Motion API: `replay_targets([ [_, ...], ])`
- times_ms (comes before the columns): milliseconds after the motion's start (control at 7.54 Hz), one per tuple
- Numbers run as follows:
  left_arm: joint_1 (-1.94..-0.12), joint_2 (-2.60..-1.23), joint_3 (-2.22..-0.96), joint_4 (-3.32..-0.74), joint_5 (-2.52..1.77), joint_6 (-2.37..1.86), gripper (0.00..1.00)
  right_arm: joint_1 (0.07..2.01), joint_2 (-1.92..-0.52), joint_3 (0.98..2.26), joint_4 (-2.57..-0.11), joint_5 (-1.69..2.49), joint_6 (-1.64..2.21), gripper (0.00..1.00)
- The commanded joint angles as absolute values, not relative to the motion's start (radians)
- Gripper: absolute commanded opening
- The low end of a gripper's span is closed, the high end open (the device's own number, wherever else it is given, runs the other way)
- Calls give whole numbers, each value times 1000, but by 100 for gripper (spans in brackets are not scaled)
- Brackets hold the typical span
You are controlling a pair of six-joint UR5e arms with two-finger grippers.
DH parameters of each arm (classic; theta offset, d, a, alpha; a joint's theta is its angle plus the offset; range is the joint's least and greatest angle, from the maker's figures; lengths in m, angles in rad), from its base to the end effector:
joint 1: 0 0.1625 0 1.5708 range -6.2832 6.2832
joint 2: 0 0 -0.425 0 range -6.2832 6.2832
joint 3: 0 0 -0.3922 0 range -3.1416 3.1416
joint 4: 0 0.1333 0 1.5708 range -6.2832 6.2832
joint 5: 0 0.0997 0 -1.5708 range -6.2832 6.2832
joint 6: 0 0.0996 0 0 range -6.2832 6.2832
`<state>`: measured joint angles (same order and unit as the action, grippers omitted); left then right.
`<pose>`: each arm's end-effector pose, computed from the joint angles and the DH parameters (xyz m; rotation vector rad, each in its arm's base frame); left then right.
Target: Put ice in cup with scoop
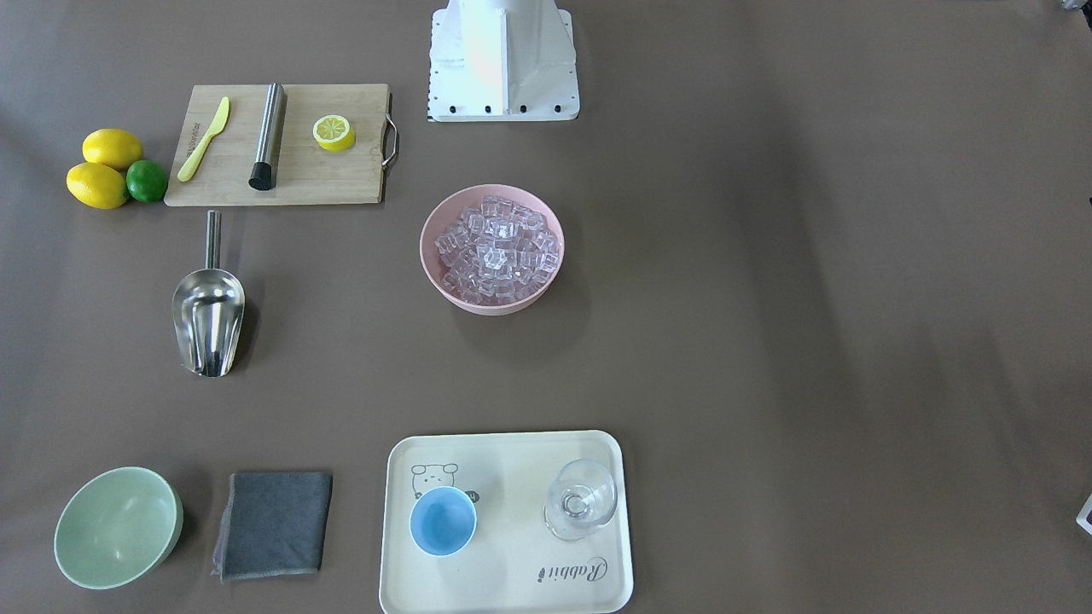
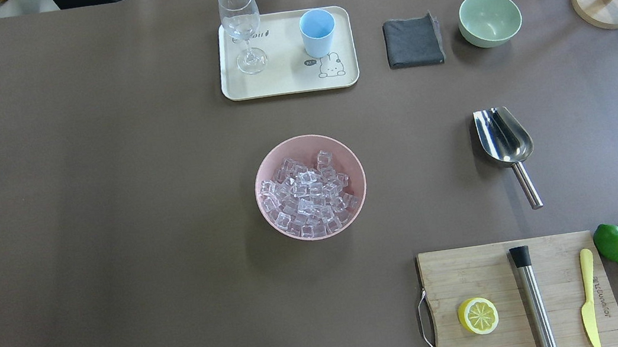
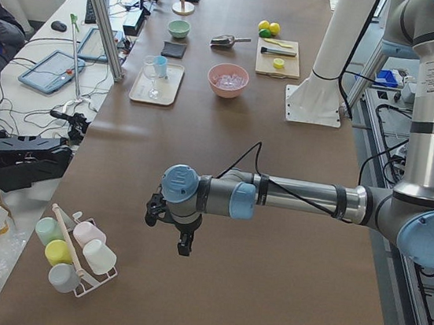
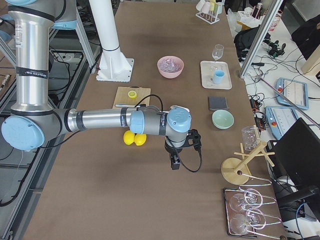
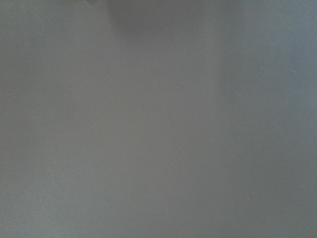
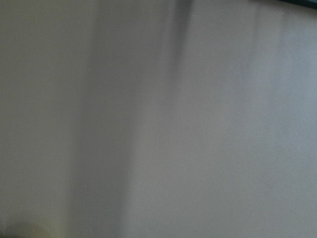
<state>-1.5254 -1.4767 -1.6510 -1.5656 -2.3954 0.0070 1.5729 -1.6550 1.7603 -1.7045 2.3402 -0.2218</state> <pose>-0.0397 -0.4529 0.6606 -0.0338 0.8241 0.0415 0.0650 -0.4518 0.6191 0.0592 -0.7689 -0.1978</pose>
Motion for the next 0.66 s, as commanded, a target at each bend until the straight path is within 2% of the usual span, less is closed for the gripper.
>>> replay_targets([
  [0,-1529,-1460,-1634,-1572,-2398,12,98,1577,-1664,1770,-1706,2349,-222,100],
  [265,-1590,-1428,-1643,-1572,-2463,20,98,1575,-1675,1802,-1701,2370,-206,100],
  [531,-1571,-1442,-1615,-1572,-2465,11,98,1492,-1671,1903,-1700,2382,66,100],
])
